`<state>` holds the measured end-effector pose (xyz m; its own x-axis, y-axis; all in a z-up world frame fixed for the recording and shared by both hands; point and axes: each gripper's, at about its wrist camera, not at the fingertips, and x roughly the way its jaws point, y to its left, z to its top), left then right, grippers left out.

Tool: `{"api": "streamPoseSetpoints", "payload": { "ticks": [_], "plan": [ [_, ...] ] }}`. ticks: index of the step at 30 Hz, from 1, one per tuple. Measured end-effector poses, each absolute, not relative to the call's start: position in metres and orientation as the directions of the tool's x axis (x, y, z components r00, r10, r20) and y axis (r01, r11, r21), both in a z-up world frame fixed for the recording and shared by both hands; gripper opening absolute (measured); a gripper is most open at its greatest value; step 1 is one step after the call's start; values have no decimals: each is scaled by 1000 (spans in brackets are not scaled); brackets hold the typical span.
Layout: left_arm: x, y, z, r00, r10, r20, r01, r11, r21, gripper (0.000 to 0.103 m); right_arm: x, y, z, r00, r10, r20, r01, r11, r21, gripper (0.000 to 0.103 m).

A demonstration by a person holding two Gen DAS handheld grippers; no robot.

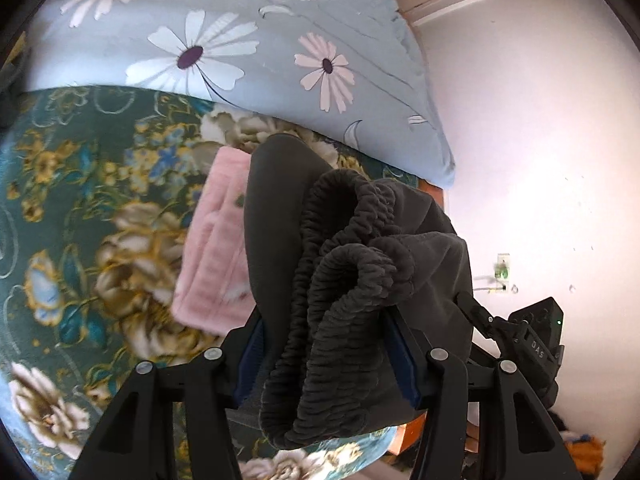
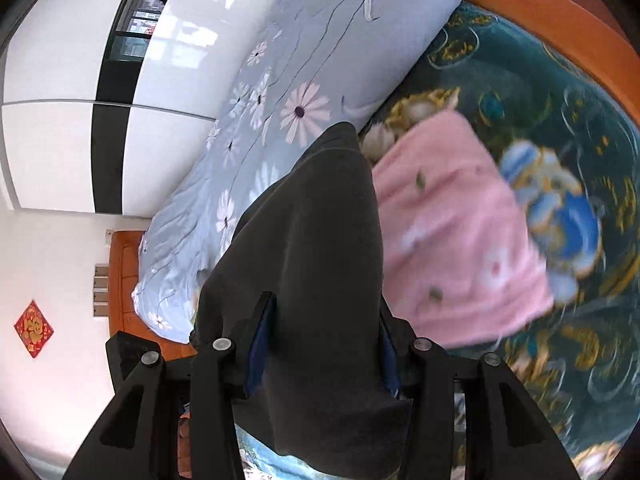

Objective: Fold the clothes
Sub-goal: 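Lower the sweatpants with both grippers onto the folded pink garment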

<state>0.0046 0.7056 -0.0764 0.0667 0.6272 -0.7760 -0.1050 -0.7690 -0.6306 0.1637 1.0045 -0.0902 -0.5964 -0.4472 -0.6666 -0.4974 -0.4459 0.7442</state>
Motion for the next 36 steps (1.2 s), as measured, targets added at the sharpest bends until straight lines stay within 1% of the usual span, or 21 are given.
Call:
{"api": "streamPoseSetpoints", "payload": {
  "ticks": [7,12,18,19,23,25,28,32,34,36],
  "plan": [
    [-15,732,-138,114,557,-823,-3,-828,-561,59,131,1038,-151,-525,-470,-710,-568,-428,703,48],
    [-19,737,-157,125,522,-844,9,-851,-525,60,129,1041,-171,-504,-470,-724,-578,-440,688,48],
    [-22,744,-148,115,500,-858,-37,-861,-507,60,130,1043,-172,-511,-461,-726,-575,-444,687,48],
    [-21,744,-148,120,495,-860,-47,-863,-503,61,131,1043,-173,-508,-462,-727,-576,-445,685,48],
    [-21,733,-154,153,507,-848,4,-859,-513,62,135,1044,-171,-500,-469,-728,-584,-438,683,50],
    [-20,728,-150,152,506,-849,6,-859,-511,64,137,1047,-164,-510,-460,-727,-580,-440,685,50],
    [-17,721,-133,135,524,-841,-17,-847,-531,65,143,1056,-150,-525,-428,-736,-575,-459,677,50],
    [-12,711,-102,63,562,-825,-22,-825,-564,65,147,1048,-119,-547,-394,-738,-523,-527,669,50],
    [-7,714,-88,48,592,-805,-61,-802,-594,65,149,1044,-103,-559,-378,-738,-495,-562,663,50],
    [2,725,-79,58,611,-790,-124,-780,-613,65,147,1024,-96,-546,-400,-736,-432,-618,657,50]
  ]
}}
